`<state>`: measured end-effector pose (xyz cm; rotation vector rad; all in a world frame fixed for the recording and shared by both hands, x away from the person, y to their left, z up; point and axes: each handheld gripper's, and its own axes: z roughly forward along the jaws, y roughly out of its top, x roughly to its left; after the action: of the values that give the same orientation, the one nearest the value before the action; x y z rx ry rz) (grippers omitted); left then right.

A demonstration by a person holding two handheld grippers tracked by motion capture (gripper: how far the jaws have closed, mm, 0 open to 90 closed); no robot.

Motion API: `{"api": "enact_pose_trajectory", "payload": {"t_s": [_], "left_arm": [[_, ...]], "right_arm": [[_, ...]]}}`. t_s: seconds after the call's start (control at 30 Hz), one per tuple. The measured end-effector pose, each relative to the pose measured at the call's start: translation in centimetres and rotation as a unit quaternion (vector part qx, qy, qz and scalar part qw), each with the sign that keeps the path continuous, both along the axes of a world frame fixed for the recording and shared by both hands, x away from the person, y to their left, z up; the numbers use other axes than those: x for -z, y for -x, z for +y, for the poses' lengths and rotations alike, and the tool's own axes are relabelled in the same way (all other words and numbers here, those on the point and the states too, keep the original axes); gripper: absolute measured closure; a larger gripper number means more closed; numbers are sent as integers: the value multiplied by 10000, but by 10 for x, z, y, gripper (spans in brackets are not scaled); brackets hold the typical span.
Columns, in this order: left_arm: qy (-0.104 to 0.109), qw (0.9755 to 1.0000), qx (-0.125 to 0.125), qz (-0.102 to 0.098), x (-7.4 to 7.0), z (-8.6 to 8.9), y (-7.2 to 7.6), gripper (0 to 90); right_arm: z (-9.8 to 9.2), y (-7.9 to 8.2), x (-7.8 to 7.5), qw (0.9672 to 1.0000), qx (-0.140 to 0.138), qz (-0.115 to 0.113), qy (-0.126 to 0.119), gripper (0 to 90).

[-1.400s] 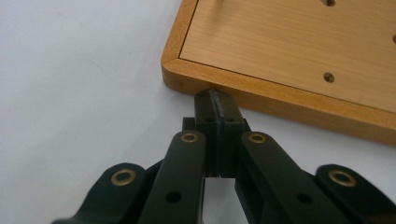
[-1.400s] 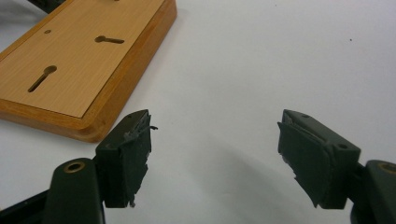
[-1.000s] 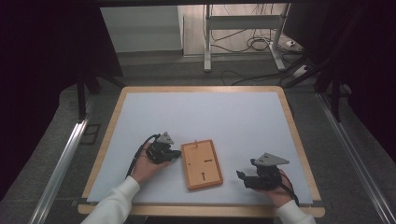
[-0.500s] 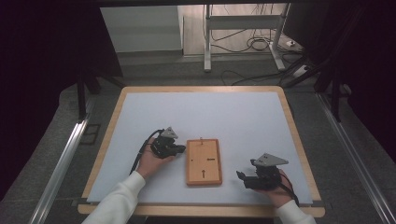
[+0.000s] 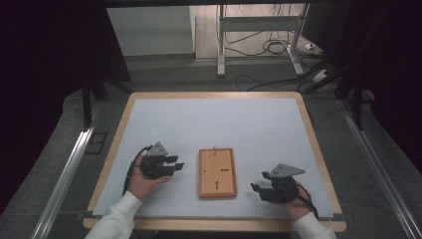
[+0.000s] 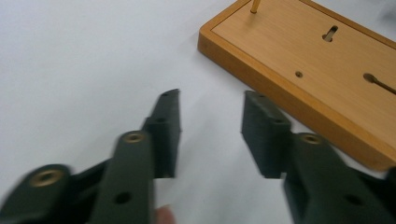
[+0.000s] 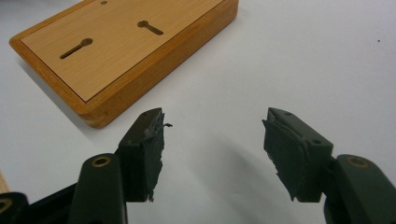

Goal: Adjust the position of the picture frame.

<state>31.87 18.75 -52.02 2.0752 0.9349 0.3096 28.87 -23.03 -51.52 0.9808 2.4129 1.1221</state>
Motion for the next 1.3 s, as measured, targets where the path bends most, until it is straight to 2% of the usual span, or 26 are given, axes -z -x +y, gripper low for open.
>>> {"api": "enact_pose_trajectory", "payload": {"t_s": [0.1, 0.17, 0.33, 0.43, 0.53, 0.63, 0.7, 0.8, 0.9, 1.03, 1.3], "left_arm": [[-27, 10000, -66, 24, 3, 3, 4, 451], [-41, 10000, -75, 47, 4, 4, 4, 418], [23, 9999, -82, 67, 5, 5, 1, 355], [-33, 9999, -60, 76, 6, 6, 1, 340], [-22, 9999, -71, 73, 7, 7, 1, 335], [-38, 10000, -64, 54, 5, 7, 2, 332], [-17, 10000, -77, 48, 6, 7, 2, 331], [-40, 9999, -73, 59, 6, 7, 2, 330], [-94, 9999, -52, 62, 7, 8, 2, 330], [-92, 9999, -71, 55, 7, 9, 3, 329], [-100, 9999, -83, 57, 8, 8, 4, 328]], "right_arm": [[1, -2, 1, 10000, -44, 12, 4, 399], [2, -3, 1, 9999, -150, 38, 33, 464], [9, -6, 0, 9992, -391, 72, 104, 781], [15, -6, -1, 9986, -503, 115, 94, 891], [27, -7, 0, 9975, -656, 241, 114, 900], [39, -7, 3, 9959, -815, 312, 244, 900], [44, -6, 6, 9950, -855, 369, 362, 900], [48, -3, 8, 9937, -968, 422, 388, 900], [52, -1, 8, 9934, -964, 386, 478, 900], [53, -1, 9, 9935, -939, 391, 504, 900], [62, 3, 10, 9923, -1059, 365, 519, 900]]}}
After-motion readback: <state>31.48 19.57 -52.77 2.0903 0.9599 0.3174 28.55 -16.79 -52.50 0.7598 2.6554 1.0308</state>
